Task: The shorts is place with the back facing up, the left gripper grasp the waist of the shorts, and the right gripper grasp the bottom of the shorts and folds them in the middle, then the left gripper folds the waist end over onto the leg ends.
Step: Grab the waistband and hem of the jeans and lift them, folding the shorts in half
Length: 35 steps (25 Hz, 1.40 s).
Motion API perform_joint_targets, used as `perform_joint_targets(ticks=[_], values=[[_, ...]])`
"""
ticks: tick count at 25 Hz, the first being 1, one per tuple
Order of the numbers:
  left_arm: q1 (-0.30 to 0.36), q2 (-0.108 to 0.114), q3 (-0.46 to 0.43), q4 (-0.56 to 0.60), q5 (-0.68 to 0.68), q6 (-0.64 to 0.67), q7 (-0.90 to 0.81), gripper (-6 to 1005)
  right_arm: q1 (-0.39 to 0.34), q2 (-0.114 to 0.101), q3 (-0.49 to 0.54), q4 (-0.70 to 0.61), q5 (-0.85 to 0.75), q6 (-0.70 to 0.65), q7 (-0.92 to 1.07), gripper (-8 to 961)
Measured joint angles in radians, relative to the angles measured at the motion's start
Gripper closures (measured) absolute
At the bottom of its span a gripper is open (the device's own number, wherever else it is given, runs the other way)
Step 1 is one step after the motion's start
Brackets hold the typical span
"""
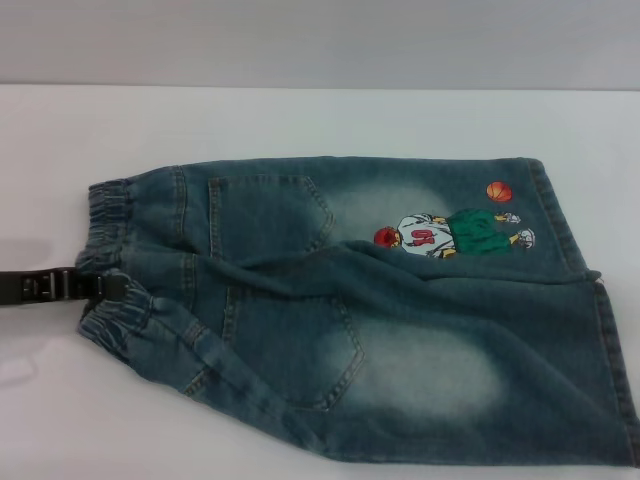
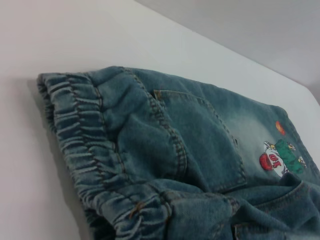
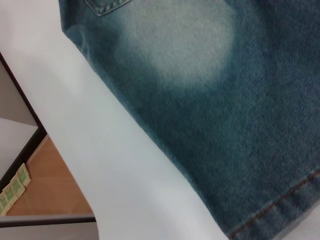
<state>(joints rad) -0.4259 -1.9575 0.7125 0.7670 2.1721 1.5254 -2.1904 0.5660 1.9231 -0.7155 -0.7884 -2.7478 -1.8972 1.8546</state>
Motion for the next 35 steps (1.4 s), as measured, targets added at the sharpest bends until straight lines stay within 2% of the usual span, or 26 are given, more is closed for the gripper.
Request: perform_joint_targets(ticks=[10,22,35], values=[[-0.008,0.001,0.001,0.0,0.0,-0.002,-0.002,962,0.006,0.011,-0.002,-0.006,-0.002,0.001,0.006,563],[-0.01,-0.001,0.001,0.0,0.0,-0.007,-0.003,961,0.026,0.011,-0.001,-0.011,0.001,0.016,0.015,562],[-0.01,0.0,0.001,0.0,0.0,-0.017,-0.003,961,0.028,0.006,-0.015,-0.024,-0.018,-0.026,0.019,561]])
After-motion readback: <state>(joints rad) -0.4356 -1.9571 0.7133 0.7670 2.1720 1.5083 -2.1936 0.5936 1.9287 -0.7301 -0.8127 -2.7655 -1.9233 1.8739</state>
